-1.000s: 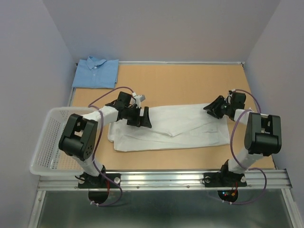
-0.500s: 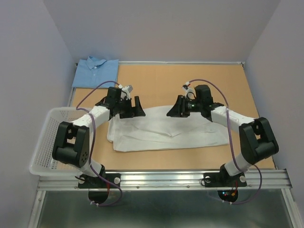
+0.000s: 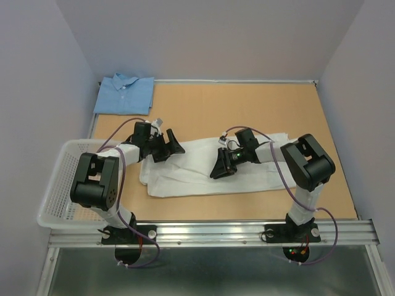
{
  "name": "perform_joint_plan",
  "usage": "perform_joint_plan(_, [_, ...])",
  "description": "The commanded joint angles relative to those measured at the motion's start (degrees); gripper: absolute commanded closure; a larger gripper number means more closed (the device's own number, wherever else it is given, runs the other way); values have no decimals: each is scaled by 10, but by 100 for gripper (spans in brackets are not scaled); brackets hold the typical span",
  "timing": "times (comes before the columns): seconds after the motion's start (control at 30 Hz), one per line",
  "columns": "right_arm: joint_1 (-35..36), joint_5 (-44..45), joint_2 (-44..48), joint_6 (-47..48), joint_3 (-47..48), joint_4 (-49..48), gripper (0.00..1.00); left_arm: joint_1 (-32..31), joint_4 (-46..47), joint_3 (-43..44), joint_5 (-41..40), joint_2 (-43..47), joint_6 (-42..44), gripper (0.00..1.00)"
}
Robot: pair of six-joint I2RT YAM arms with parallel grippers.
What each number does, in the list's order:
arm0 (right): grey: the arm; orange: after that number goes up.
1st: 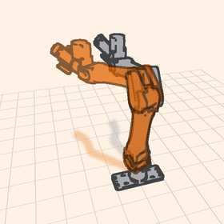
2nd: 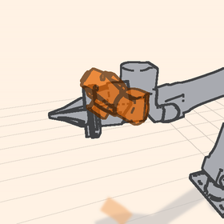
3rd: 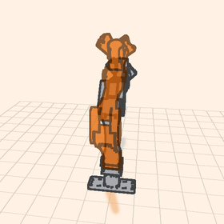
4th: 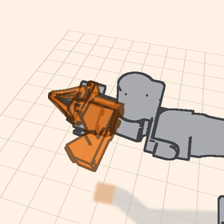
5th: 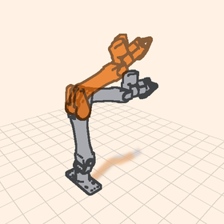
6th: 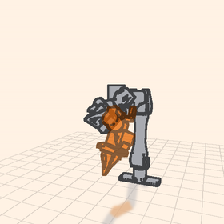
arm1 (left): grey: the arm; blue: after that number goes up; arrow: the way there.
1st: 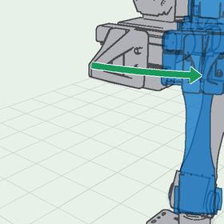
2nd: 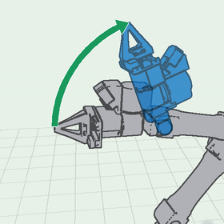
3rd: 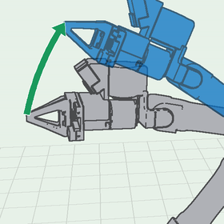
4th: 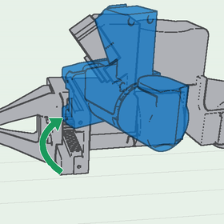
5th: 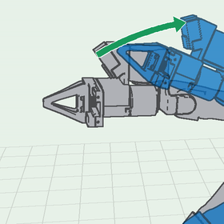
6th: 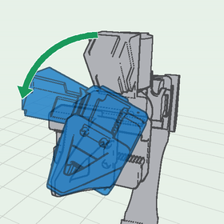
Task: Fold and stack the long sleeve shirts
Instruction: Fold the shirt
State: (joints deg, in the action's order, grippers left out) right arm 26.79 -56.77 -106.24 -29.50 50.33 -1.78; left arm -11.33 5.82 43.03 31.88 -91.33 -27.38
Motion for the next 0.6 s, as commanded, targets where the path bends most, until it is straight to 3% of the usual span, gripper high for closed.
perform_joint_plan(0.0, [-8,-20,1,30,-36,-8,56,13,-11,-27,-29,10,-7,1])
perform_joint_plan(0.17, [-50,8,17,57,-63,12,56,13,-18,13,-29,-9,7,1])
perform_joint_plan(0.33, [-54,42,37,91,-53,68,56,10,-30,107,-19,-97,31,1])
perform_joint_plan(0.47, [-55,131,121,109,-3,130,55,-5,-44,237,-37,-162,74,1])
perform_joint_plan(0.57, [-56,294,175,131,48,197,52,-25,-57,348,-65,-217,118,1])
